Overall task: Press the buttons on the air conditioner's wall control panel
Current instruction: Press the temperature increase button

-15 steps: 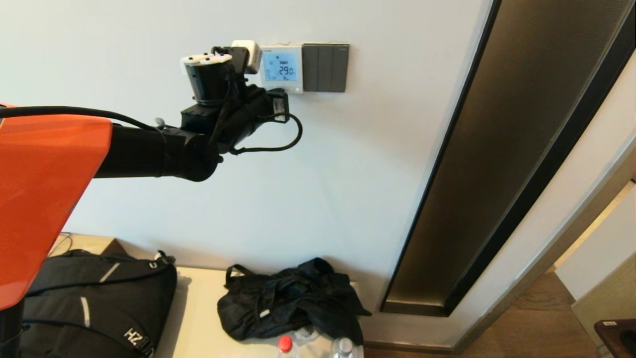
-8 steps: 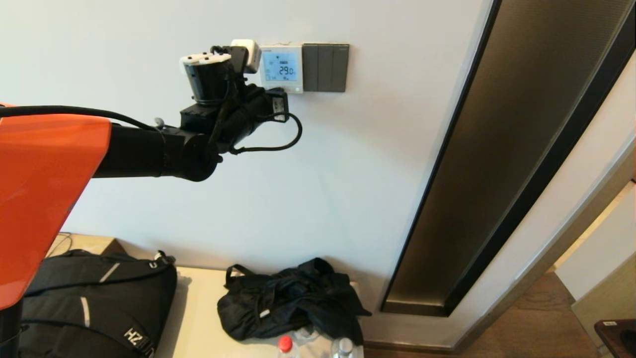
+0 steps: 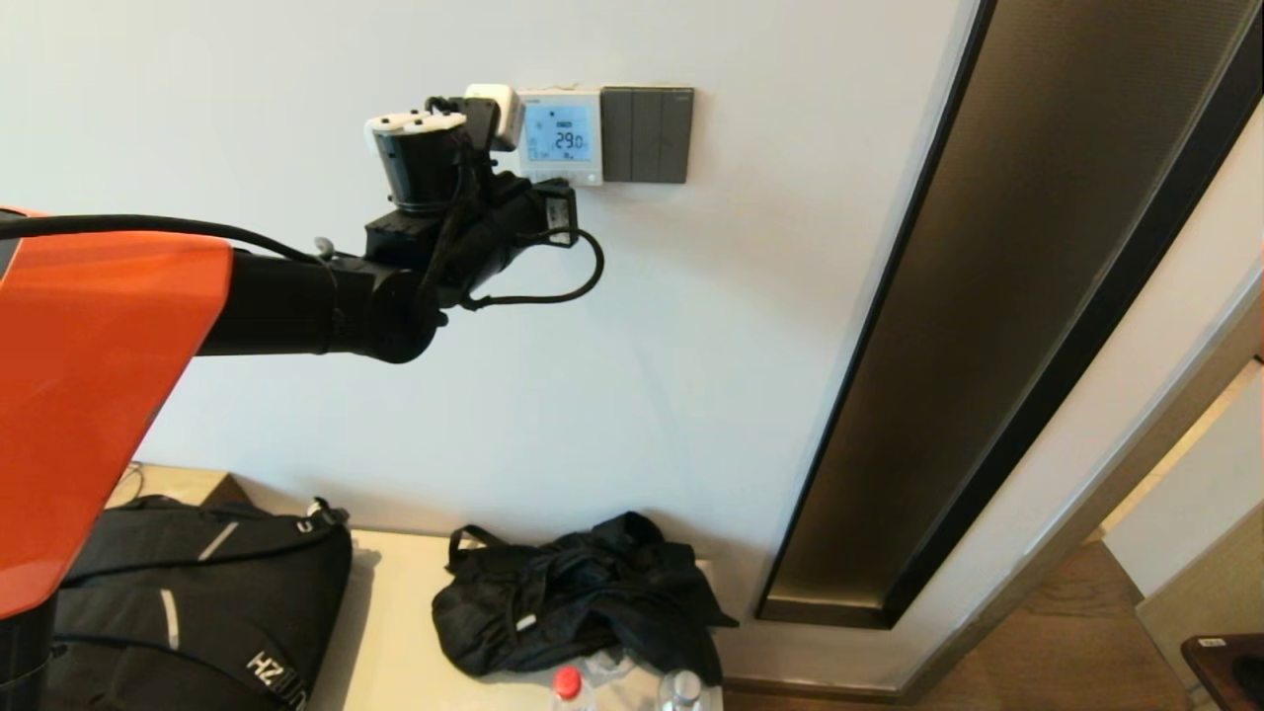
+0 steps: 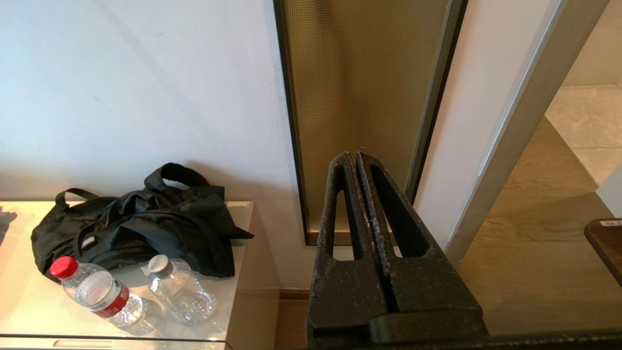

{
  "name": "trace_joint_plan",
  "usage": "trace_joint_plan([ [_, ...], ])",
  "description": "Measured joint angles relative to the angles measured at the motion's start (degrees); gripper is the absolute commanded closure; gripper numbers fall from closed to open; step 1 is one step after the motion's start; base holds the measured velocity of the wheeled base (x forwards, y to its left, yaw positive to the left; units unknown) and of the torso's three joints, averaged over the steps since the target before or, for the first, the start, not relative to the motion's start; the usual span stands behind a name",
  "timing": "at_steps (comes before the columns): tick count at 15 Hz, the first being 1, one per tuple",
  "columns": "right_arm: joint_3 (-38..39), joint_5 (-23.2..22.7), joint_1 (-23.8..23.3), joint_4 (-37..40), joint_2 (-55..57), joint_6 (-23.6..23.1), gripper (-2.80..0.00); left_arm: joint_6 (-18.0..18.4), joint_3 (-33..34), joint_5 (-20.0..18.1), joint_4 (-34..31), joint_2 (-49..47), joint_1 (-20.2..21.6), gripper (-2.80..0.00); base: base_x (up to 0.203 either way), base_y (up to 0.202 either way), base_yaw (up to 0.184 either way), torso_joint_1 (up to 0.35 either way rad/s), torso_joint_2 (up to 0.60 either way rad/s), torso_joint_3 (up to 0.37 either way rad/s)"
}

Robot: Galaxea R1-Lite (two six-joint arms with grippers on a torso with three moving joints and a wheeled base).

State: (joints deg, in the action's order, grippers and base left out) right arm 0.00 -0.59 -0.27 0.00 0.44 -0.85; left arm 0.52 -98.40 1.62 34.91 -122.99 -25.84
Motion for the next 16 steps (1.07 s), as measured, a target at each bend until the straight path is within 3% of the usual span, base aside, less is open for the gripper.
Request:
trace_joint_plan([
  [16, 0.0, 0.0, 0.0, 0.0, 0.0, 0.0, 0.00, -0.1, 2.6, 0.1, 1.6, 1.9, -0.3, 0.00, 0.000, 0.000, 0.000, 0.000, 0.00, 0.000],
])
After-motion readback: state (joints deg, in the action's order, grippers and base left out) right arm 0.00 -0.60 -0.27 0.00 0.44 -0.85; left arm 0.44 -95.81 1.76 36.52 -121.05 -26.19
